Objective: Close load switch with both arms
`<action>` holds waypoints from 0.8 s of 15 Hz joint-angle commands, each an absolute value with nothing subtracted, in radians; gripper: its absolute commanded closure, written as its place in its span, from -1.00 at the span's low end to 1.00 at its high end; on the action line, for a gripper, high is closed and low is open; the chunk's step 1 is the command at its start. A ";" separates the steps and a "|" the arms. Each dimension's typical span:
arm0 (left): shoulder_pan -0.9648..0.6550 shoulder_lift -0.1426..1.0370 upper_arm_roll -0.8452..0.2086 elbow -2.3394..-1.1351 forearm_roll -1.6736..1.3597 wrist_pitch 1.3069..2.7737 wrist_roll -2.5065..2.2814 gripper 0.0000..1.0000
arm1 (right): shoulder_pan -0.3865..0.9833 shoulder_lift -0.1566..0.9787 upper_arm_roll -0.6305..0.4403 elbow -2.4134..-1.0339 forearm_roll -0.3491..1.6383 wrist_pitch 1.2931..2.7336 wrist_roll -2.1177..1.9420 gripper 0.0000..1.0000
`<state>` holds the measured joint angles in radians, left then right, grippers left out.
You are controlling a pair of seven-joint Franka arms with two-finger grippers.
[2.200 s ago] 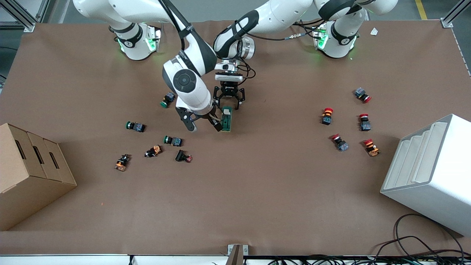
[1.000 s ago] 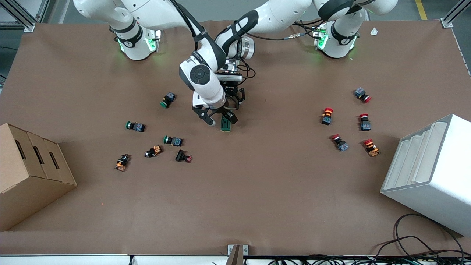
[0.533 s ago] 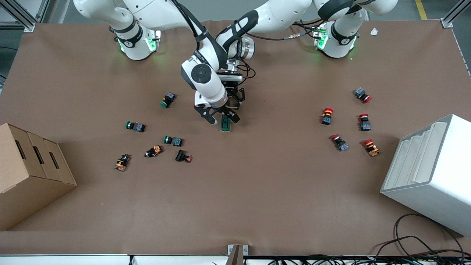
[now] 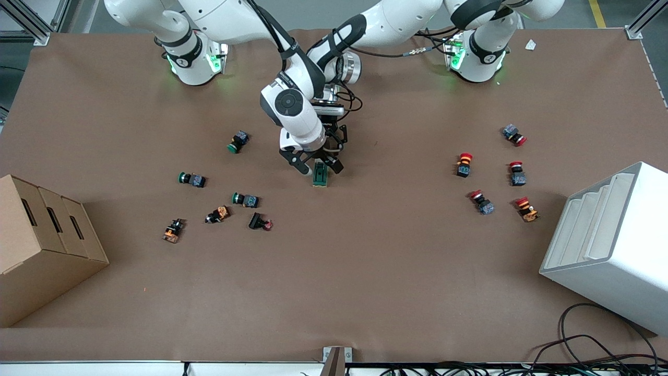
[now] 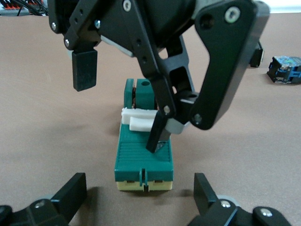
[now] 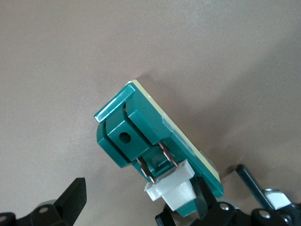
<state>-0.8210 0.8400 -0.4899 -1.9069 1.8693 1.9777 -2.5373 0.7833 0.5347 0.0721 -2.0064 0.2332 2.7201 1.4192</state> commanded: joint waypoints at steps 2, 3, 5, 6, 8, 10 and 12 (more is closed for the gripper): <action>-0.830 0.904 -0.492 -1.871 1.884 2.011 -2.551 -0.98 | 0.747 0.532 0.072 -1.976 0.261 2.694 1.394 -1.00; -0.830 0.905 -0.492 -1.870 1.884 2.011 -2.549 -0.98 | 0.744 0.531 0.071 -1.955 0.261 2.659 1.394 -1.00; -0.828 0.904 -0.492 -1.870 1.884 2.011 -2.549 -0.98 | 0.723 0.531 0.071 -1.913 0.261 2.599 1.394 -1.00; -0.828 0.904 -0.492 -1.870 1.884 2.011 -2.549 -0.98 | 0.721 0.531 0.071 -1.904 0.261 2.592 1.394 -1.00; -0.830 0.905 -0.492 -1.871 1.884 2.010 -2.548 -0.98 | 0.712 0.532 0.071 -1.899 0.261 2.594 1.393 -1.00; -0.828 0.904 -0.492 -1.876 1.884 2.011 -2.549 -0.98 | 0.706 0.534 0.069 -1.887 0.261 2.592 1.391 -1.00; -0.828 0.905 -0.492 -1.875 1.884 2.011 -2.548 -0.98 | 0.706 0.535 0.069 -1.878 0.259 2.594 1.391 -1.00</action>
<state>-0.8211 0.8402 -0.4898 -1.9069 1.8693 1.9773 -2.5369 0.7128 0.5319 0.0625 -1.8947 0.2363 2.5908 1.4180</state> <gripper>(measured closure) 0.004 0.000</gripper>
